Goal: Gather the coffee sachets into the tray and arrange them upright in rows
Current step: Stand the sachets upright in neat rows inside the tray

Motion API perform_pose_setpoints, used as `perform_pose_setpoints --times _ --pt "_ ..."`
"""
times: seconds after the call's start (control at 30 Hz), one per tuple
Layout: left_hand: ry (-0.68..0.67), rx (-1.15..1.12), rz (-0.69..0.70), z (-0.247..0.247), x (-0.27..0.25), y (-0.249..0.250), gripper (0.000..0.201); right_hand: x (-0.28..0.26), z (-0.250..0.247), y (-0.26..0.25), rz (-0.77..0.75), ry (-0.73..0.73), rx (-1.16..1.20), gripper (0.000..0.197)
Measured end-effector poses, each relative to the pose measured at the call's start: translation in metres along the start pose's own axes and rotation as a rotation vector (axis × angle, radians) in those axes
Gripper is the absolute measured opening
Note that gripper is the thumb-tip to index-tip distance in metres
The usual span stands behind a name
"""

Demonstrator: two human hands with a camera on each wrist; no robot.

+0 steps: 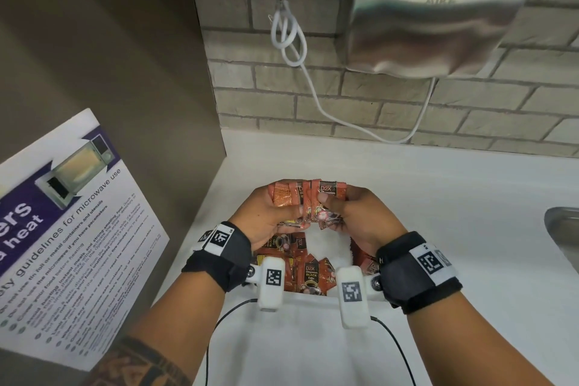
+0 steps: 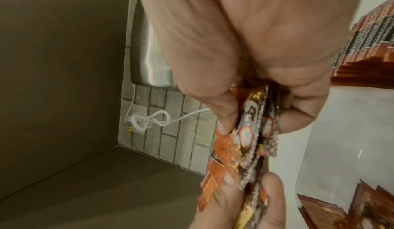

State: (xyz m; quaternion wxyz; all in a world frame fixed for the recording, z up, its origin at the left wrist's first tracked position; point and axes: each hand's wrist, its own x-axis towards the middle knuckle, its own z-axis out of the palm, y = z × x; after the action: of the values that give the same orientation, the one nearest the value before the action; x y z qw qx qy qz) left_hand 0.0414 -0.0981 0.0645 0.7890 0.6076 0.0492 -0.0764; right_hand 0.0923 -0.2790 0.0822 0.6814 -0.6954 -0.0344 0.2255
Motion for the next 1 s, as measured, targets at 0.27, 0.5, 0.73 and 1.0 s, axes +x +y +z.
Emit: perform_pose_setpoints --times 0.27,0.5,0.73,1.0 --pt "0.104 -0.159 -0.079 -0.003 0.002 -0.001 0.023 0.002 -0.004 0.003 -0.045 0.076 -0.071 0.018" --pt "0.123 0.173 0.036 -0.001 0.002 -0.003 0.019 0.001 -0.003 0.002 0.085 -0.066 -0.011 0.026" --pt "0.216 -0.035 -0.062 0.008 0.001 0.000 0.041 0.001 -0.006 -0.004 0.015 -0.097 0.036 0.024" --pt "0.241 -0.209 -0.209 0.004 0.007 0.009 0.048 -0.007 -0.008 -0.008 -0.543 0.065 -0.595 0.013"
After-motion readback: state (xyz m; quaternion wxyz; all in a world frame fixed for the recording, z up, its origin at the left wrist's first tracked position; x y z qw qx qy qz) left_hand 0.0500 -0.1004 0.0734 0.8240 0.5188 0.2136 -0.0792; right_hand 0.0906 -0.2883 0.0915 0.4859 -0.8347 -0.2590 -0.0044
